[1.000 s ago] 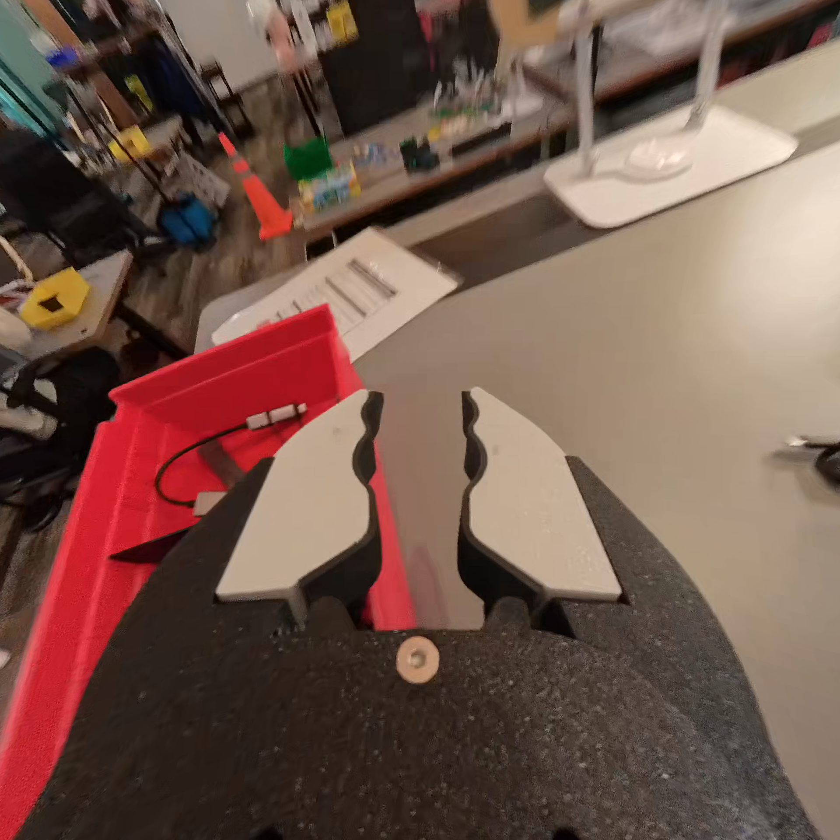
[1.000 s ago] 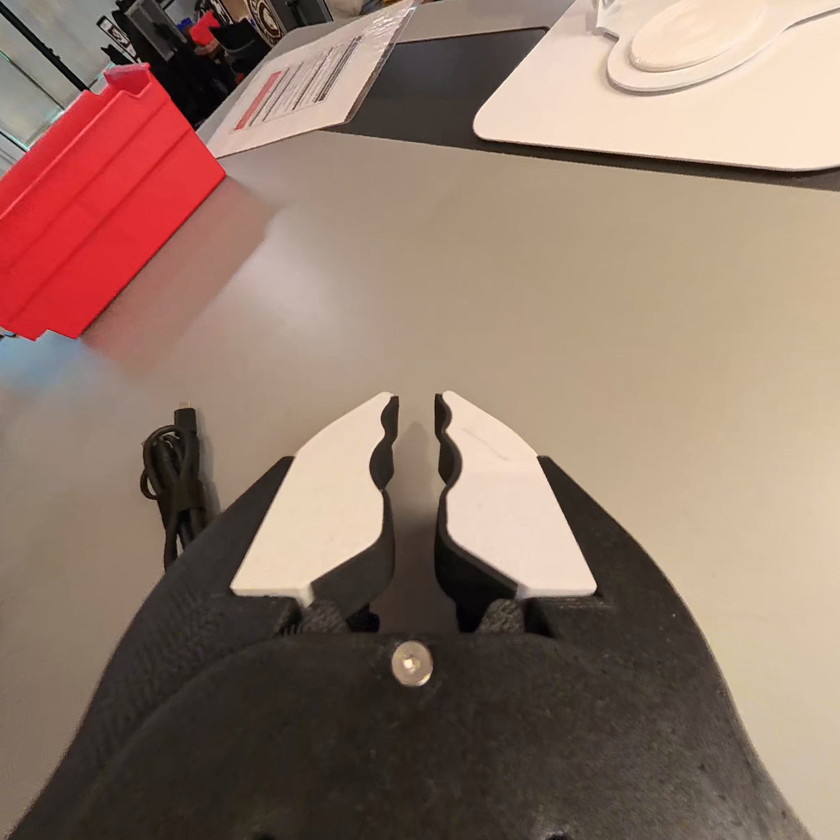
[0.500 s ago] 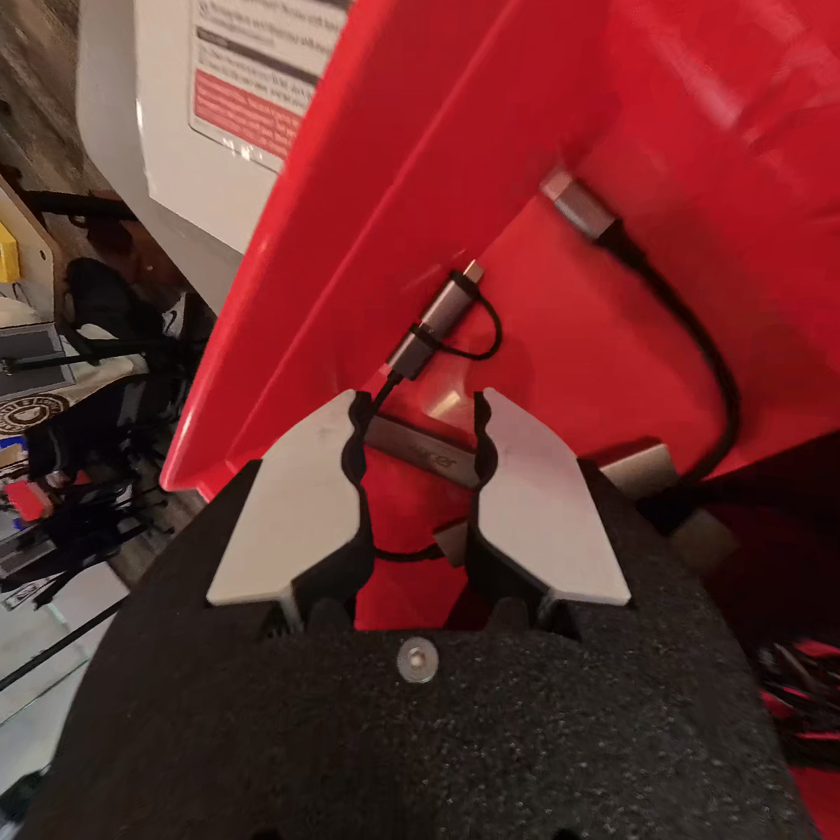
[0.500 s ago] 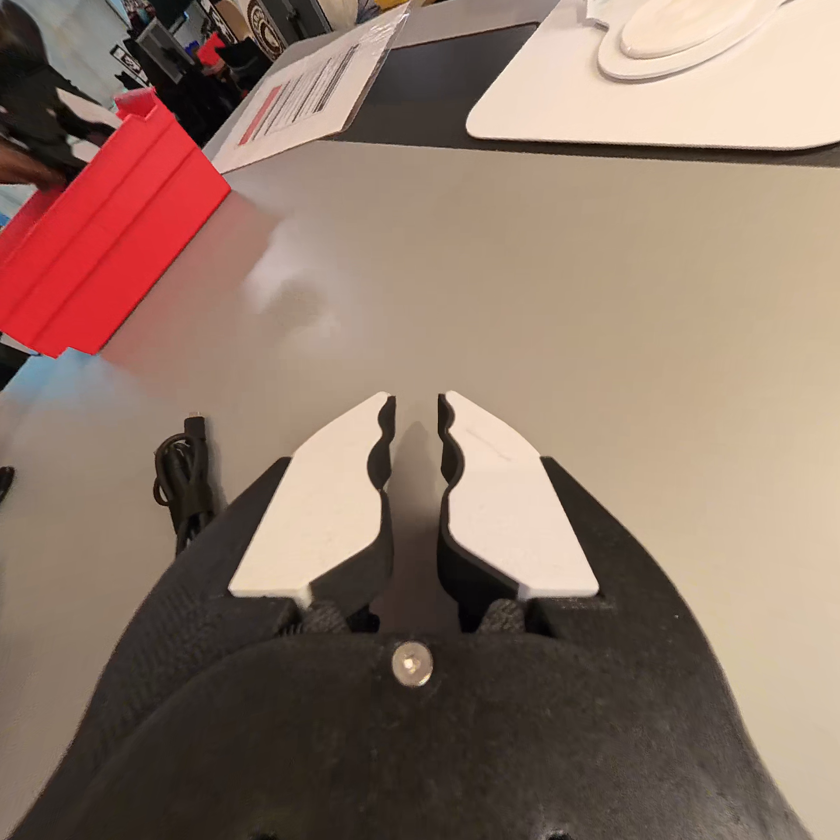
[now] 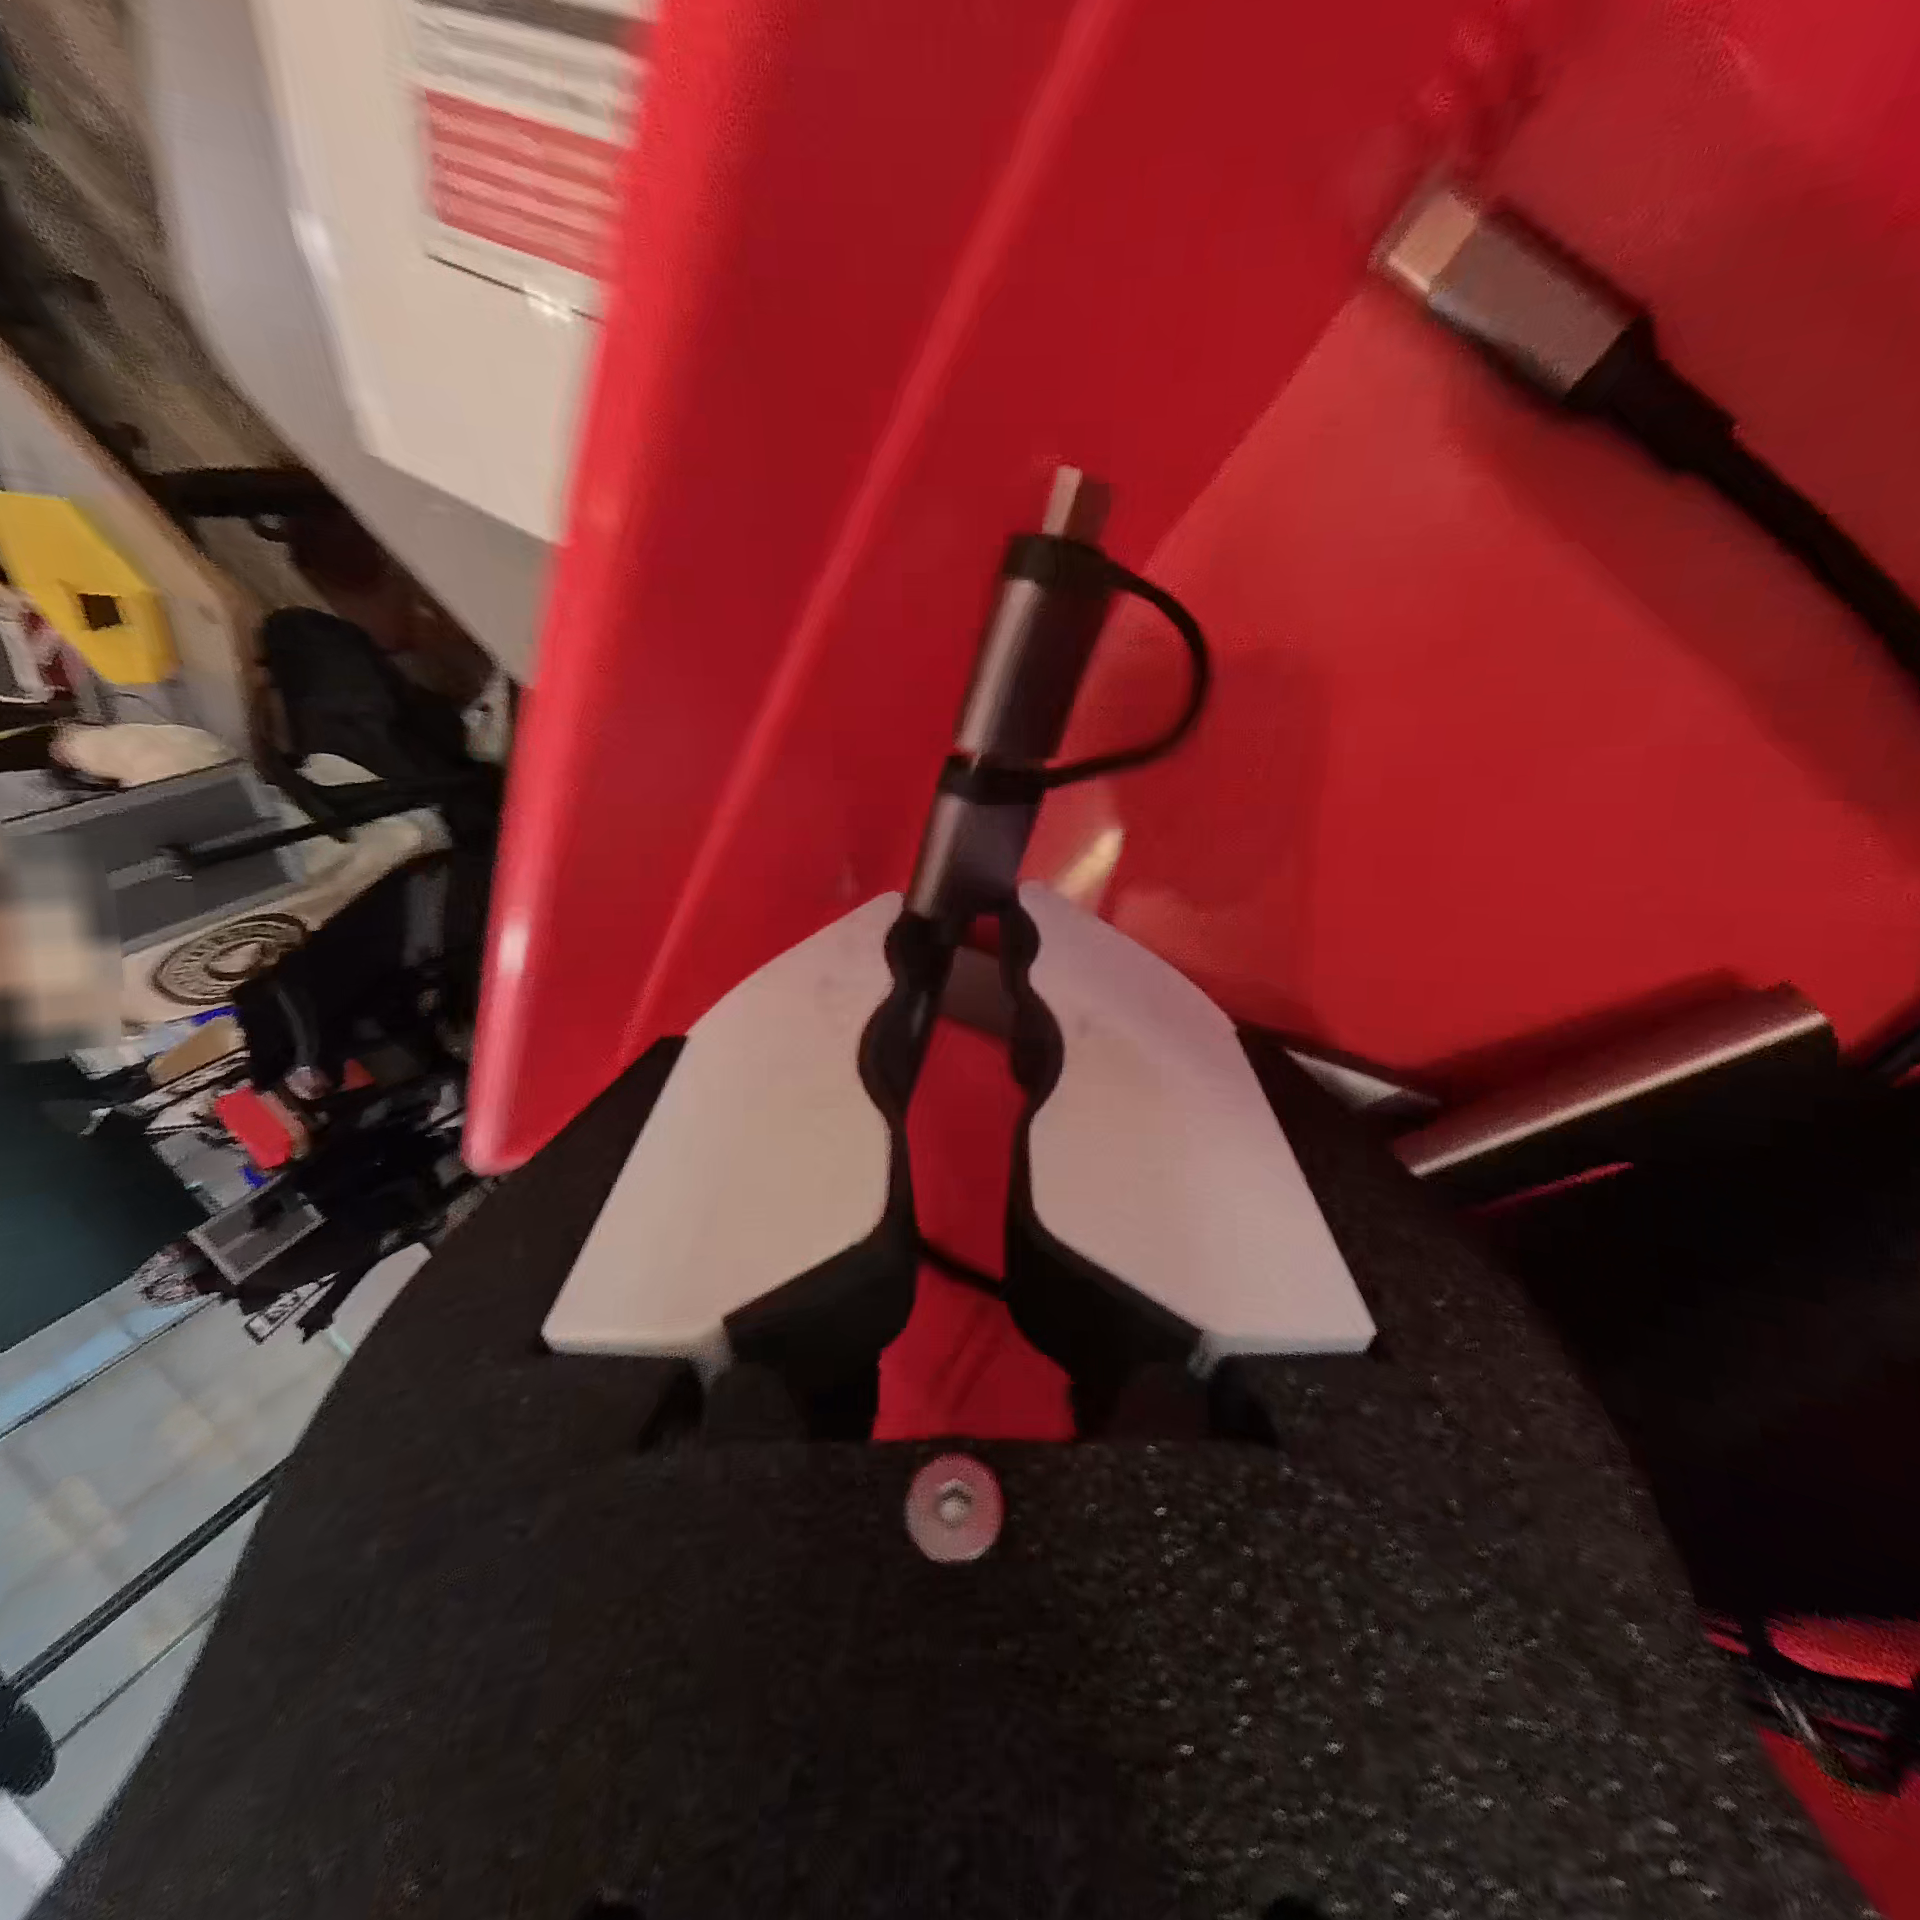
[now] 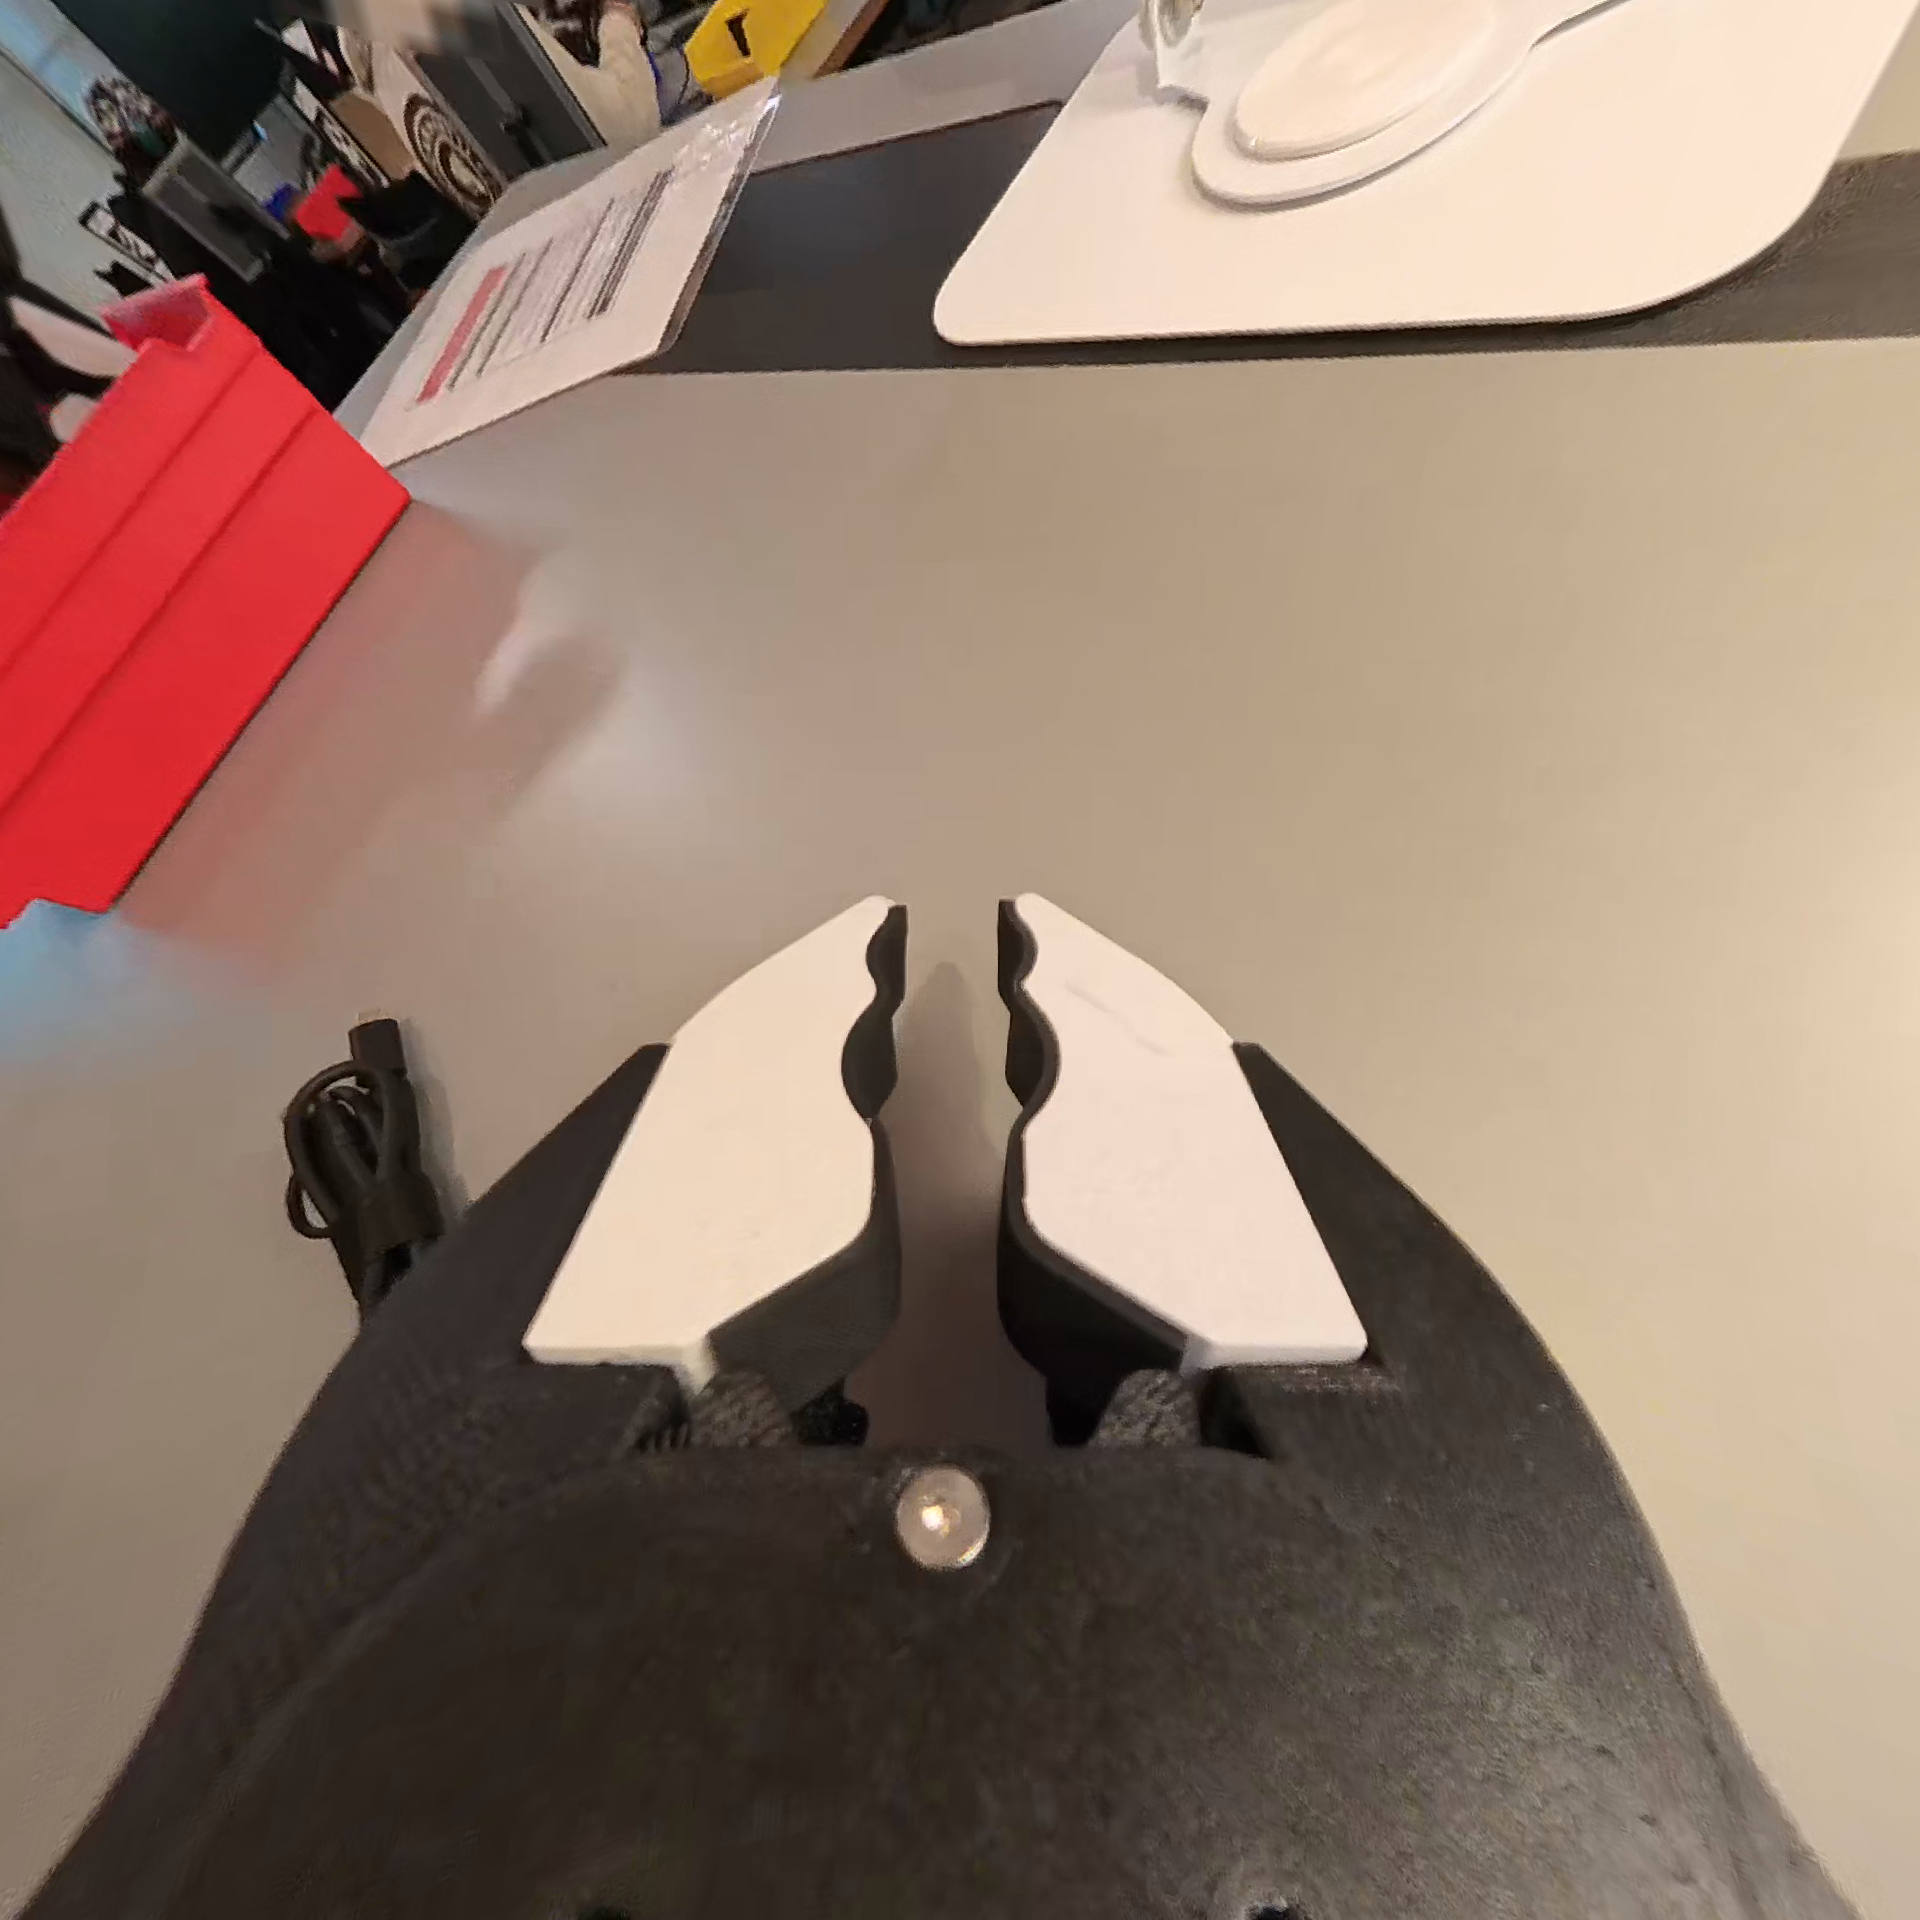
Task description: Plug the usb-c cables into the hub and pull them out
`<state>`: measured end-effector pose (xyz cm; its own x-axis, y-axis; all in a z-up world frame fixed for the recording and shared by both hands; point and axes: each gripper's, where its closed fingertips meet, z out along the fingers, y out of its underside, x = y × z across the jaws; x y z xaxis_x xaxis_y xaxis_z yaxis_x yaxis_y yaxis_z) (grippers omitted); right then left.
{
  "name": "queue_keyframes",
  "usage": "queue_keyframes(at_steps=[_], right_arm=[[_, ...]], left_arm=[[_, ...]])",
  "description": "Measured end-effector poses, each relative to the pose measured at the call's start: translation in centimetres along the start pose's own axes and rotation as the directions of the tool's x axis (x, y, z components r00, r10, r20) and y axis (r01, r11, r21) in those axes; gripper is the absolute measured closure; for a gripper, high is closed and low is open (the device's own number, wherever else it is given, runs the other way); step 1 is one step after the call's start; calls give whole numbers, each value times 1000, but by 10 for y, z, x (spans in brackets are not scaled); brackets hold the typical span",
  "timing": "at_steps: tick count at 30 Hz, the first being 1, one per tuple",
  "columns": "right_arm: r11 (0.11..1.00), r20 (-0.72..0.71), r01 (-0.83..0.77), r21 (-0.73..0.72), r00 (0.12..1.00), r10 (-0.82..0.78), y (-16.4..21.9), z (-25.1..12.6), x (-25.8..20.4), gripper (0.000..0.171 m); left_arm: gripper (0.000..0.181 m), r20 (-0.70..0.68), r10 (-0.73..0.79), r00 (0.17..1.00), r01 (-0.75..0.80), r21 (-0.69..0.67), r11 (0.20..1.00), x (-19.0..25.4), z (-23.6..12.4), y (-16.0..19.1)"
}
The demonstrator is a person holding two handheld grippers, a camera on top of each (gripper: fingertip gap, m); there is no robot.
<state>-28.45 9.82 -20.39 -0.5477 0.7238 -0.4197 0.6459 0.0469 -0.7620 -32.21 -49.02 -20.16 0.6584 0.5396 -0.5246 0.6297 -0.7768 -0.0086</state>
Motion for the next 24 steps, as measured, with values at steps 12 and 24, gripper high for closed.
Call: queue_keyframes(at_steps=[12, 24], right_arm=[[998, -59, 33, -45, 998, -36, 5, 5, 3, 154], [999, -52, 21, -43, 998, -23, 5, 5, 3, 153]], left_arm=[[176, 227, -348, 910, 118, 661, 741, -59, -255, -57], [176, -48, -243, 969, 122, 945, 302, 72, -382, -167]])
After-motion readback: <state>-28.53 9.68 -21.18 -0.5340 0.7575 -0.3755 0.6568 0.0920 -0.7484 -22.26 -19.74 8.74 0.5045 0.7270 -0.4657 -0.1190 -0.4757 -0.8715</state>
